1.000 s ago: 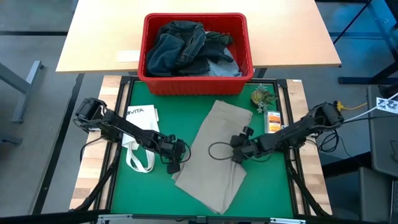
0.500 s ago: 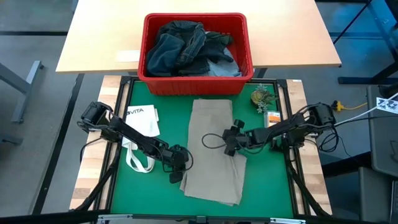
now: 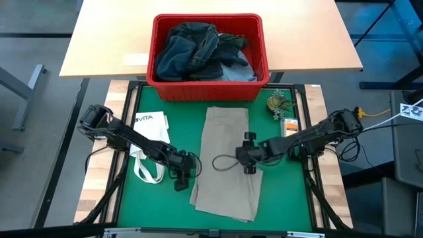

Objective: Fold Laundry from Bin
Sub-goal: Fold the gray shorts

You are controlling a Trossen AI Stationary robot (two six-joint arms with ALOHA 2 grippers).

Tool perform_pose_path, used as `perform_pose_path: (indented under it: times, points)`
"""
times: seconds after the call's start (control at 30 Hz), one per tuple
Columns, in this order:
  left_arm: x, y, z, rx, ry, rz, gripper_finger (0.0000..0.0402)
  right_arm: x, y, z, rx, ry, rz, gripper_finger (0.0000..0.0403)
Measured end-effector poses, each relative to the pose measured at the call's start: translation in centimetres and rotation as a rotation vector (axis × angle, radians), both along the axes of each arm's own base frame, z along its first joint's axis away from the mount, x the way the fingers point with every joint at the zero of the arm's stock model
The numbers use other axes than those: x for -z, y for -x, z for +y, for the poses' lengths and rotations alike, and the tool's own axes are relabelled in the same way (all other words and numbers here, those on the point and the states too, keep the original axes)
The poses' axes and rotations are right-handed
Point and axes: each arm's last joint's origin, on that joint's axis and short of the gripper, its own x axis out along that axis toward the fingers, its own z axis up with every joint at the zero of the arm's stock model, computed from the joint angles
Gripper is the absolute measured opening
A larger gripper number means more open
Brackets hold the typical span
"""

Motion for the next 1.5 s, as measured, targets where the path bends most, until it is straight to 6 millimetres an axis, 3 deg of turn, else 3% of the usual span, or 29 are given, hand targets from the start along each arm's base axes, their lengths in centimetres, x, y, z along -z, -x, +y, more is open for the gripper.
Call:
perform_pose_path:
  times: [0.2,0.33,0.5,0.67,0.93,1.13,1.3,1.5]
  points:
    - [-2.4,0.7,0.2,0.010,0.025,-0.063,0.0015,-2.1,-0.9,4.7,-0.174,-0.024,-0.042,0.0172]
    - [-3.0,0.3,-0.3,0.050,0.054,-0.136,0.0025,-2.6,-0.8,8.5,-0.305,-0.141,-0.073,0.0172]
    - [-3.0,0.0,-0.6,0.101,0.039,-0.183,0.0060,-2.8,0.0,13.0,-0.403,-0.276,-0.120,0.0172]
    - [-3.1,0.0,-0.6,0.100,0.043,-0.188,0.0108,-3.1,0.8,16.1,-0.495,-0.312,-0.169,0.0172]
    - [-3.1,0.3,-1.4,0.126,0.045,-0.188,0.0155,-3.8,1.0,18.1,-0.570,-0.362,-0.254,0.0182]
    - [-3.1,0.4,-1.8,0.134,0.040,-0.189,0.0166,-3.9,0.5,18.2,-0.524,-0.385,-0.310,0.0242]
    - [-3.1,0.4,-1.8,0.126,0.027,-0.195,0.0166,-2.8,0.0,18.5,-0.547,-0.351,-0.284,0.0285]
    - [-3.1,0.4,-1.9,0.127,0.025,-0.203,0.0166,-0.1,-0.8,19.5,-0.615,-0.300,-0.222,0.0295]
